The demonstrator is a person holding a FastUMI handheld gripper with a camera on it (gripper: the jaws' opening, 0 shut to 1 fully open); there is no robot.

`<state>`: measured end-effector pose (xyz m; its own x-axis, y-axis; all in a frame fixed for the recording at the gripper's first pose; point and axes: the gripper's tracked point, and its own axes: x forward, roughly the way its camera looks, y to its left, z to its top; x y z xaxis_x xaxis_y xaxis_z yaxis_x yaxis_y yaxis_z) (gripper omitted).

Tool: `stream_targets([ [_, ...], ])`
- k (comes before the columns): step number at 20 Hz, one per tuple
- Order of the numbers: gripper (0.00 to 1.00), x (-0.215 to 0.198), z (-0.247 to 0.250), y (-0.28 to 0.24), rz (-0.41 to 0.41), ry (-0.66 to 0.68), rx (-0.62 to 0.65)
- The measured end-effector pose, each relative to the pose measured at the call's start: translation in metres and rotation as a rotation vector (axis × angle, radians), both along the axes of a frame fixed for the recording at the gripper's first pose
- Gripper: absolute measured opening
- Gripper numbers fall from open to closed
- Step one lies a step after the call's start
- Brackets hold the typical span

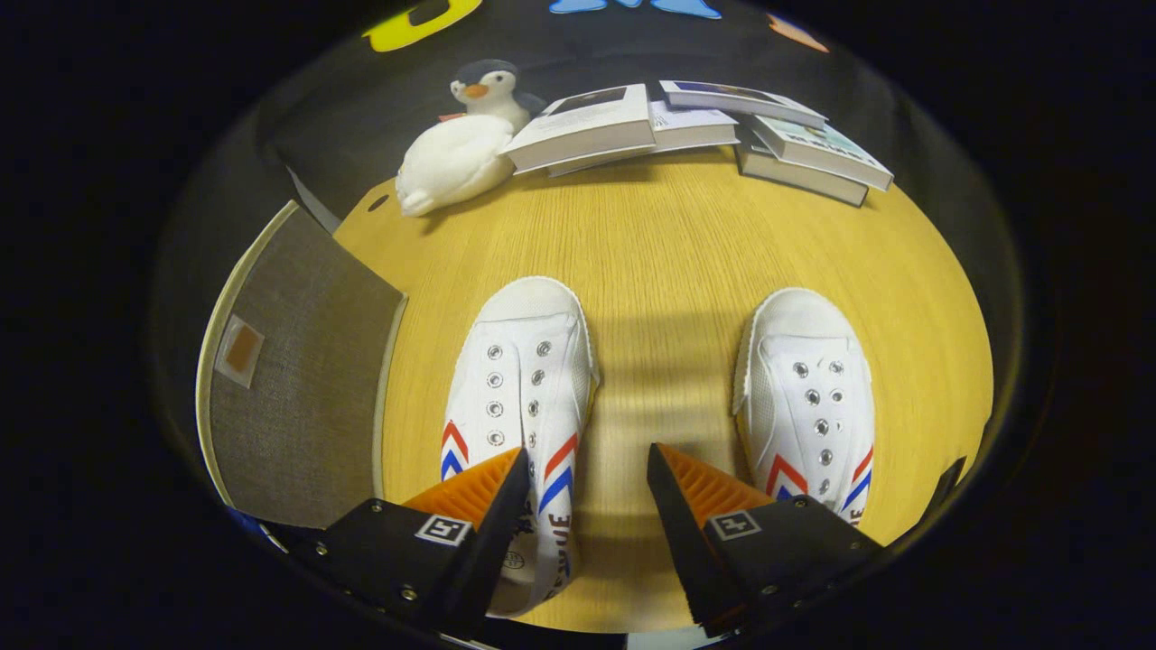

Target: Open the storage box then place both shoes into the box .Put the left shoe in first, then the right shoe, with the right side of both shoes facing outward in a uniform manner.

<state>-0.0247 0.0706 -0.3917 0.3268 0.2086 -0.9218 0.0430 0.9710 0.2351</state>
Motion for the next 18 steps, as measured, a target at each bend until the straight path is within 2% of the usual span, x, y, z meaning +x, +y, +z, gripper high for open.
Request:
stream_targets([
  [1,0.69,0.000,0.001,0.001,-0.018,0.007,0.022],
  [2,0.69,0.002,-0.005,0.012,-0.043,0.009,0.085],
  [4,0.30,0.001,0.001,0.017,-0.093,0.029,0.108],
  [5,0.26,0.001,0.004,0.016,-0.093,0.029,0.102],
  [7,0.26,0.000,0.004,0.015,-0.040,0.019,0.068],
  [8,0.26,0.000,0.019,0.012,-0.082,0.002,0.078],
  [9,0.04,-0.001,0.004,0.016,-0.094,0.022,0.081],
  [18,0.04,0.002,0.047,0.037,-0.213,0.007,0.297],
])
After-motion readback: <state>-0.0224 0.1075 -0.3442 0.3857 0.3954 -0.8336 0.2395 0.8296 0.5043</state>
